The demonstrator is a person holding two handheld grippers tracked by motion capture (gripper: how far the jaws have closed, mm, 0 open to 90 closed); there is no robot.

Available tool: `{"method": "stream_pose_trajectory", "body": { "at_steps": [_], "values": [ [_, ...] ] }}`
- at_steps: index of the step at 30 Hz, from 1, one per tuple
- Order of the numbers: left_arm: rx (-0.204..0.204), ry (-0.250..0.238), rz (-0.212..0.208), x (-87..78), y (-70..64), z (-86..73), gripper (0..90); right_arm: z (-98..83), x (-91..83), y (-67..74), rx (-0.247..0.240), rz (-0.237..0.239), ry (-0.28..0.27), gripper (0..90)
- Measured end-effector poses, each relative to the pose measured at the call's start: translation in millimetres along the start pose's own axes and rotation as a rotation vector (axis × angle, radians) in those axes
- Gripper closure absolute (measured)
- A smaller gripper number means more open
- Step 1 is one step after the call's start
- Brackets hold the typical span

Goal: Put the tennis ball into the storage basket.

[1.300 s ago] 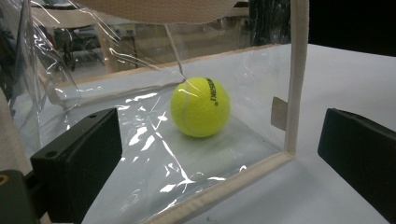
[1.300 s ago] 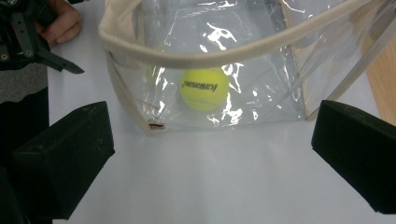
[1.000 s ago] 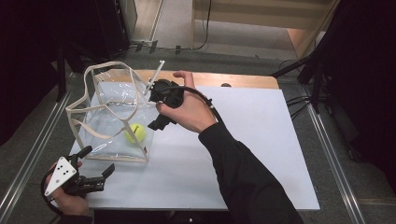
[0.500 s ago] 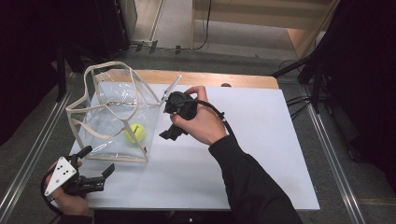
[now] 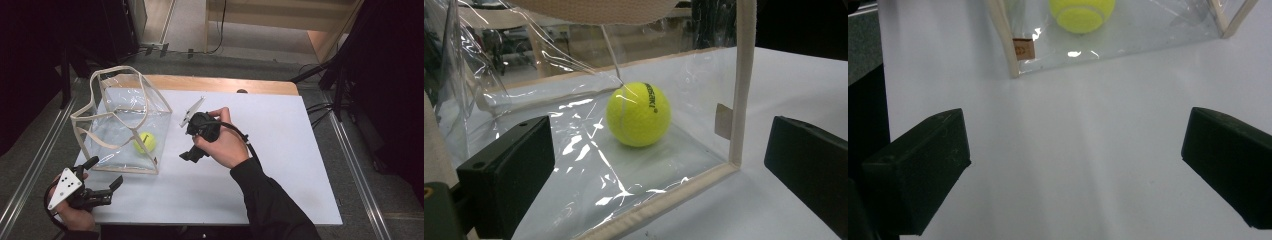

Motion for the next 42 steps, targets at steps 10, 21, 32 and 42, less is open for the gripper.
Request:
{"method": "stream_pose_trajectory", "body": {
  "at_steps": [10,21,32,42],
  "values": [
    [0.001,0.0,0.002,0.1,-0.5,-0.1,0.3,-25.5,2.6,-0.6,0.041,-0.007,-0.028,0.0],
    [-0.002,0.001,0.0,0.4,-0.8,-0.1,0.3,-54.2,-1.5,-6.5,0.085,-0.028,-0.072,0.0],
    [0.0,0.004,0.002,0.3,-0.6,-0.3,0.3,-82.6,-6.0,-7.9,0.13,-0.045,-0.127,0.0],
    [0.0,0.005,0.003,0.4,-0.7,-0.3,0.3,-112.6,-9.3,-11.5,0.184,-0.075,-0.177,0.0]
  ]
}}
Point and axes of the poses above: each handheld gripper's, and its own axes: x roughly forward along the jaws, z roughly out of its top, y roughly to its left, the point moved 6 cm from there along x, roughly forward along the jaws, and after that the axes turned 15 degrees about -z, right-handed, at the moved point
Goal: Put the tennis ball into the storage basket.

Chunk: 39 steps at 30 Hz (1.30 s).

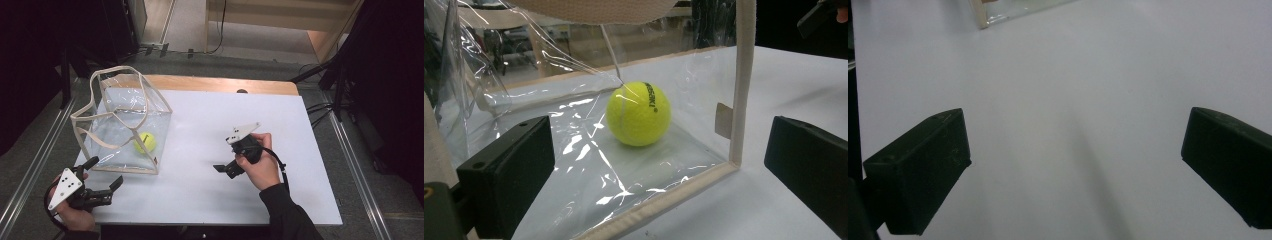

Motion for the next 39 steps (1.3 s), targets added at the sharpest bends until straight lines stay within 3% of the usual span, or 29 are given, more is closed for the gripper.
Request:
{"method": "stream_pose_trajectory", "body": {
  "at_steps": [21,39],
  "values": [
    [0.007,0.003,0.002,0.3,-0.1,-0.2,0.3,-66.7,-23.9,-23.5,0.148,-0.066,-0.085,0.0],
    [0.006,0.006,0.004,0.6,-0.5,-0.3,0.3,-112.7,-38.8,-32.8,0.227,-0.102,-0.137,0.0]
  ]
}}
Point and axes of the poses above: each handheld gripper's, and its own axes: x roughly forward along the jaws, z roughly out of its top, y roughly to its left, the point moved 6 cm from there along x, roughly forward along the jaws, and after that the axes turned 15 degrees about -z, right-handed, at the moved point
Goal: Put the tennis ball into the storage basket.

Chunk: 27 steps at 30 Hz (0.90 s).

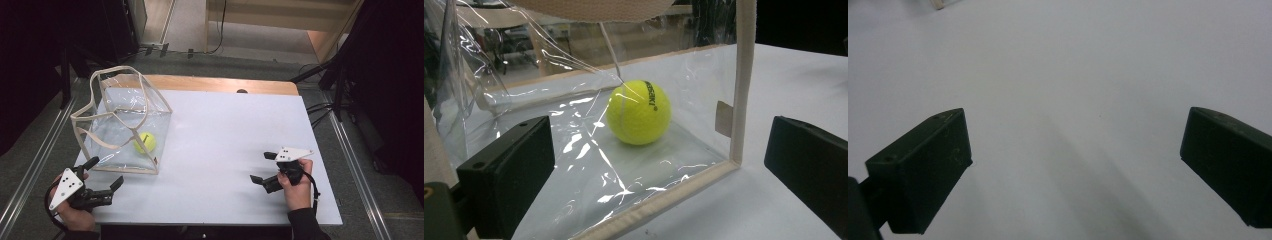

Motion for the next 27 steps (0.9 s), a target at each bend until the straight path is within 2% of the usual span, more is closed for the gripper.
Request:
{"method": "stream_pose_trajectory", "body": {
  "at_steps": [4,9,11,20,22,27],
  "values": [
    [0.0,0.0,0.0,0.2,0.0,0.0,0.3,-8.2,-5.7,-4.1,0.018,-0.003,-0.008,0.0],
    [0.0,-0.001,0.001,0.6,0.0,0.0,0.3,-17.4,-15.4,-10.9,0.056,-0.016,-0.059,0.0],
    [0.001,-0.001,0.001,0.5,0.0,0.0,0.3,-18.6,-17.2,-11.8,0.06,-0.017,-0.06,0.0],
    [-0.002,-0.002,0.0,0.3,0.1,0.1,0.3,-31.6,-28.3,-22.3,0.09,-0.079,-0.093,0.0],
    [-0.001,-0.003,-0.001,0.4,0.2,0.1,0.3,-35.0,-34.0,-27.4,0.111,-0.118,-0.118,0.0],
    [-0.002,-0.003,-0.001,0.7,0.1,0.1,0.3,-42.5,-44.3,-33.9,0.147,-0.144,-0.138,0.0]
  ]
}}
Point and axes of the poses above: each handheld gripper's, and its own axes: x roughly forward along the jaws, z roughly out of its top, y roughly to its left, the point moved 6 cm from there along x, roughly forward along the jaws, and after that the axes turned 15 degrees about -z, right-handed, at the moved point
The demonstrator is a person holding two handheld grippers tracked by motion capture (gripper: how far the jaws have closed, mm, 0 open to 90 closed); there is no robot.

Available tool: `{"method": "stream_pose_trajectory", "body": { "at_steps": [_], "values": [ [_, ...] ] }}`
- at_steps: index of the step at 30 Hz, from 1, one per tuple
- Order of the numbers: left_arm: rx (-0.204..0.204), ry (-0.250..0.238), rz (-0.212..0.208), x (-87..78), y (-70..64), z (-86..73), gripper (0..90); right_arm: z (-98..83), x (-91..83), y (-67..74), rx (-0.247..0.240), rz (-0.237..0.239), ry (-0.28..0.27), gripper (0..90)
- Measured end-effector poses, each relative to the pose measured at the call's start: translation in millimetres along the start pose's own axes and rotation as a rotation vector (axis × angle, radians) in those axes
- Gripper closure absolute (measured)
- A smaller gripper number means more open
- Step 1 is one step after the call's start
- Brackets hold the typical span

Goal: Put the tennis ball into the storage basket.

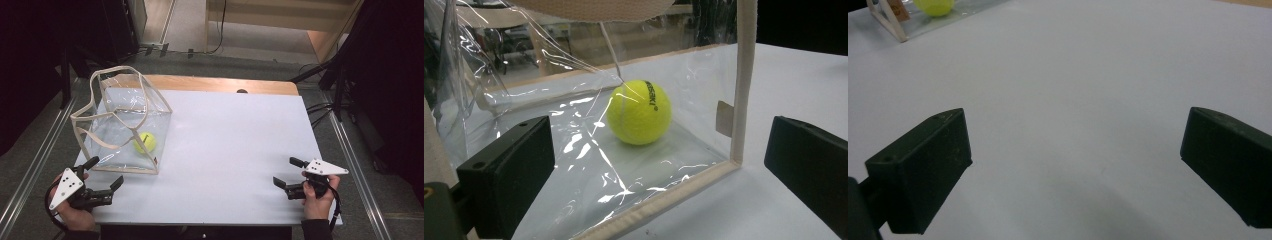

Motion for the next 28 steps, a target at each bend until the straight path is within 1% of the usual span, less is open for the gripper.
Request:
{"method": "stream_pose_trajectory", "body": {
  "at_steps": [3,5,6,10,11,12,13,15,16,19,25,28],
  "values": [
    [0.007,0.005,-0.004,0.0,-0.1,-0.1,0.3,-3.5,-7.9,-5.2,0.007,-0.015,-0.012,0.0],
    [0.008,0.001,-0.009,0.1,-0.2,0.2,0.3,-4.9,-13.5,-10.2,0.023,-0.021,-0.034,0.0],
    [0.008,0.001,-0.009,0.1,-0.2,0.2,0.3,-4.9,-13.5,-10.2,0.023,-0.021,-0.034,0.0],
    [0.008,0.006,-0.007,0.5,0.3,0.0,0.3,-8.6,-25.5,-20.1,0.061,-0.047,-0.065,0.0],
    [0.01,0.009,-0.007,0.8,0.4,-0.1,0.3,-10.3,-28.9,-25.7,0.064,-0.063,-0.085,0.0],
    [0.01,0.01,-0.007,0.8,0.4,-0.1,0.3,-11.4,-30.5,-27.8,0.069,-0.066,-0.087,0.0],
    [0.01,0.01,-0.007,0.8,0.4,-0.1,0.3,-11.4,-30.5,-27.8,0.069,-0.066,-0.087,0.0],
    [0.008,0.009,-0.007,0.9,0.4,-0.1,0.3,-12.6,-31.9,-31.2,0.086,-0.07,-0.097,0.0],
    [0.008,0.011,-0.005,0.9,0.2,-0.2,0.3,-12.8,-32.0,-33.3,0.103,-0.068,-0.11,0.0],
    [0.01,0.014,-0.003,0.8,-0.1,-0.4,0.3,-13.6,-31.2,-34.1,0.105,-0.074,-0.106,0.0],
    [0.008,0.014,-0.005,1.3,-0.5,-0.4,0.3,-12.8,-31.7,-33.9,0.109,-0.082,-0.119,0.0],
    [0.008,0.014,-0.007,1.6,-0.6,-0.3,0.3,-13.8,-29.1,-33.4,0.107,-0.092,-0.11,0.0]
  ]
}}
Point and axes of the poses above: each handheld gripper's, and its own axes: x roughly forward along the jaws, z roughly out of its top, y roughly to its left, the point moved 6 cm from there along x, roughly forward along the jaws, and after that the axes turned 15 degrees about -z, right-handed, at the moved point
